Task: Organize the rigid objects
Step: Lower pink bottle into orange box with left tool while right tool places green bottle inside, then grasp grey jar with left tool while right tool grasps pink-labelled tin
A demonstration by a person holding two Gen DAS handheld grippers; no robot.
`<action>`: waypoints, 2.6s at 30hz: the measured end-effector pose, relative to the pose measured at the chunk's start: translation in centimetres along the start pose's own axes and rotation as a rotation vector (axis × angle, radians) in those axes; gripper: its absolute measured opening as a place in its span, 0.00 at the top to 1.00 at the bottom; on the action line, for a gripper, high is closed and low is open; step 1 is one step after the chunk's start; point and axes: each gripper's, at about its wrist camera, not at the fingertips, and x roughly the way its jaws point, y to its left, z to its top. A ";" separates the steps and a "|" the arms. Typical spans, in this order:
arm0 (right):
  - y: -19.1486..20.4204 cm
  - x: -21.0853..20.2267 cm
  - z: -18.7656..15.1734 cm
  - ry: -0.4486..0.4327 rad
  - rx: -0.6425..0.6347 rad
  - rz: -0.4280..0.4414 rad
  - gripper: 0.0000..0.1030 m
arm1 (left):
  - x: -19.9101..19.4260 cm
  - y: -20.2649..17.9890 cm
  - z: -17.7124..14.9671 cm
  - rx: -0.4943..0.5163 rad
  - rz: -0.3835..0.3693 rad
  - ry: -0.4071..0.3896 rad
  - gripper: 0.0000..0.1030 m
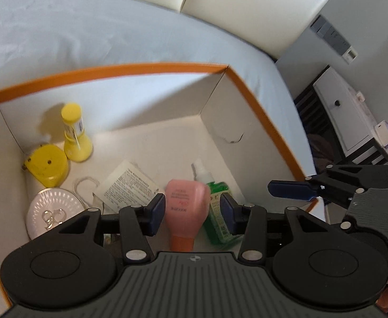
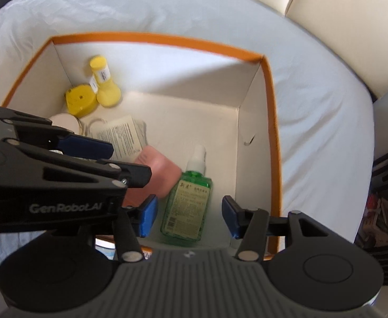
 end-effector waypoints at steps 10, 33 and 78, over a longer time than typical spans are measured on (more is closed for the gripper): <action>-0.3 -5.9 -6.6 -0.414 0.103 -0.029 0.35 | -5.1 -1.7 -2.1 0.082 0.018 -0.246 0.50; -1.6 -3.7 -17.1 -0.421 0.520 0.141 0.28 | -7.4 0.0 -10.0 -0.084 0.155 -0.172 0.50; 1.6 3.2 -13.6 -0.180 0.436 0.161 0.53 | 1.7 0.0 -10.7 -0.149 0.168 -0.011 0.38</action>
